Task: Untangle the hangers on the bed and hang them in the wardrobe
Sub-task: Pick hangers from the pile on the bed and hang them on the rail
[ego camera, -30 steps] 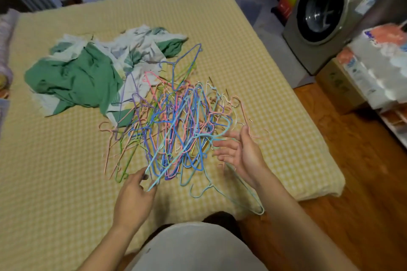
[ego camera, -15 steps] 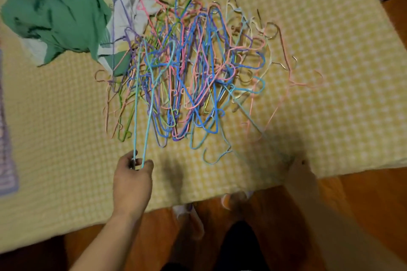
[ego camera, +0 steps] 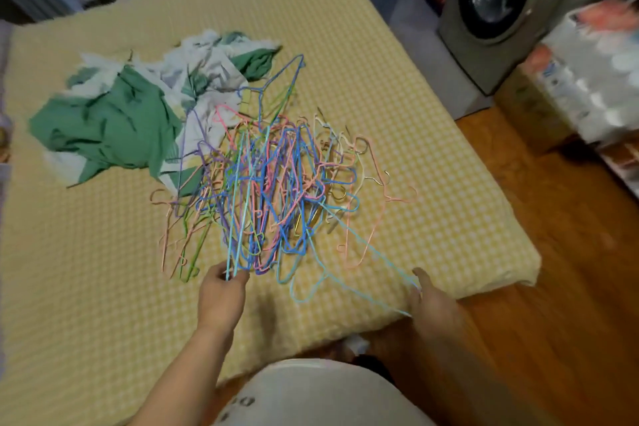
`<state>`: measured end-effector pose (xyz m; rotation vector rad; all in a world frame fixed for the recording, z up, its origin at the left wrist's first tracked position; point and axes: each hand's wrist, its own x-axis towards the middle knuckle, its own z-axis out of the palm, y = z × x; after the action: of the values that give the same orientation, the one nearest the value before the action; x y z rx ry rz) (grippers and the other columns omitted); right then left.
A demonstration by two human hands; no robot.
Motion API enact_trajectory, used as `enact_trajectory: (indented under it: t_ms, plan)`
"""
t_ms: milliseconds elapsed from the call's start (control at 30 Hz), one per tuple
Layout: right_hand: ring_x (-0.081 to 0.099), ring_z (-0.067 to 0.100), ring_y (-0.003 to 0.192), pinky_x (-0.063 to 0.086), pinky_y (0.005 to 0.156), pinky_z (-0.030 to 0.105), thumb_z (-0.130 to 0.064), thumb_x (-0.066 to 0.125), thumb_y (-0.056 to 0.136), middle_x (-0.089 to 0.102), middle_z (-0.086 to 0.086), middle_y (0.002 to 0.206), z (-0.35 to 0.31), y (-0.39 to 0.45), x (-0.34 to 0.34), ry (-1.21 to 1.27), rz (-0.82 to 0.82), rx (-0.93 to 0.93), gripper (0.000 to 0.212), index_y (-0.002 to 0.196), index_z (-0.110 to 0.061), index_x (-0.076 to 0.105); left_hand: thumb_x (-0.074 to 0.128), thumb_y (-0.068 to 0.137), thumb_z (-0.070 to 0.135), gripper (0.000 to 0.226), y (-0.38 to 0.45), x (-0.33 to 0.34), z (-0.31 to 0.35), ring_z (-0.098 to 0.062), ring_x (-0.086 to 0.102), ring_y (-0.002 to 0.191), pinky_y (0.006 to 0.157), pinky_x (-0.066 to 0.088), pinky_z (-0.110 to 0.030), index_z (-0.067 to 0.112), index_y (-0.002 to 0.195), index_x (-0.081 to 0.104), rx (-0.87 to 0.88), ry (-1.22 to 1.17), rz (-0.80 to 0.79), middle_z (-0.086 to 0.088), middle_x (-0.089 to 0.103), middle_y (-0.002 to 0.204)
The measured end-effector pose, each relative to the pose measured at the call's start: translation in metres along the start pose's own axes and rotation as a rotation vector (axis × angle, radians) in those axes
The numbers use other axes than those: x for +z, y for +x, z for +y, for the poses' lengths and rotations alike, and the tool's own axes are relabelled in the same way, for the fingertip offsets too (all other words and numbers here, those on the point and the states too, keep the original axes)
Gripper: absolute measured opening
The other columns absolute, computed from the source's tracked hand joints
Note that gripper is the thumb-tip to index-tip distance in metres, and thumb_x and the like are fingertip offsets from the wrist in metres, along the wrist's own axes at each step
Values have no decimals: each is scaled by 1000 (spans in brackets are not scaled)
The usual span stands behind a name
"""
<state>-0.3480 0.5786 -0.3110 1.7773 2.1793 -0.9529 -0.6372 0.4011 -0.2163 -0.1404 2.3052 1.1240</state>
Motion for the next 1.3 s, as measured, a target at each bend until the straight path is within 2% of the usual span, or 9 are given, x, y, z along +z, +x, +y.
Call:
enact_trajectory:
  t_ms: [133,200,300,467,633,800,1067,1200,1300]
  plan:
    - [61,20,61,43,55,35,-26,55,98,59,-3,62,-8,-12,-25,66,31,-69,28,126,-30,55,62,88,13,17,-5,-9,11,-25,55,72,72,46,-39,18,104,59,23,-65,-52,-3,60,80]
    - [62,17,60,50,57,38,-21,59,94,63,-1,63,-11,-13,-29,154,-4,-55,24,109,-39,57,61,91,11,13,-7,-13,11,-26,55,73,72,46,-39,21,100,58,26,-94,-49,-3,60,80]
    - [70,19,62,56,63,42,-8,60,90,72,3,76,-27,-11,-38,397,-54,-45,36,89,-44,58,60,91,11,10,-8,-15,5,-26,52,71,69,43,-38,21,88,61,2,-138,-38,-5,57,76]
    - [68,24,52,44,44,23,-2,52,96,74,4,87,-84,-14,-73,625,-121,-125,29,96,-31,59,59,93,12,8,-11,-21,-3,-23,47,68,69,39,-36,14,85,63,-29,-191,-8,-7,54,72]
    - [68,27,54,39,38,18,-1,50,97,73,11,95,-119,-6,-87,728,-210,-171,18,106,-16,56,60,91,12,10,-3,-35,2,-23,48,68,69,39,-35,14,81,62,-15,-215,26,-5,55,73]
    - [62,25,48,42,37,20,6,47,95,66,22,96,-110,-2,-64,824,-242,31,21,107,-9,54,57,93,12,10,-2,-41,-7,-20,46,66,62,37,-32,9,85,61,-29,-220,30,-6,51,71]
    - [70,24,51,47,40,20,6,51,95,69,15,88,-92,11,-54,926,-255,223,19,99,-13,53,57,94,14,8,-4,-48,-16,-24,49,70,65,41,-36,8,94,63,-64,-212,39,-8,53,75]
    - [74,28,62,47,55,27,-2,50,99,73,13,95,-79,17,-53,959,-281,289,15,110,-13,54,57,94,13,8,-4,-46,-13,-23,47,70,62,39,-33,8,93,63,-63,-216,27,-7,52,75]
    - [74,24,59,44,56,27,-3,49,101,73,11,95,-69,20,-55,983,-281,335,16,111,-14,53,57,93,11,8,-4,-40,-8,-21,45,70,60,37,-32,10,89,63,-57,-211,5,-6,51,74]
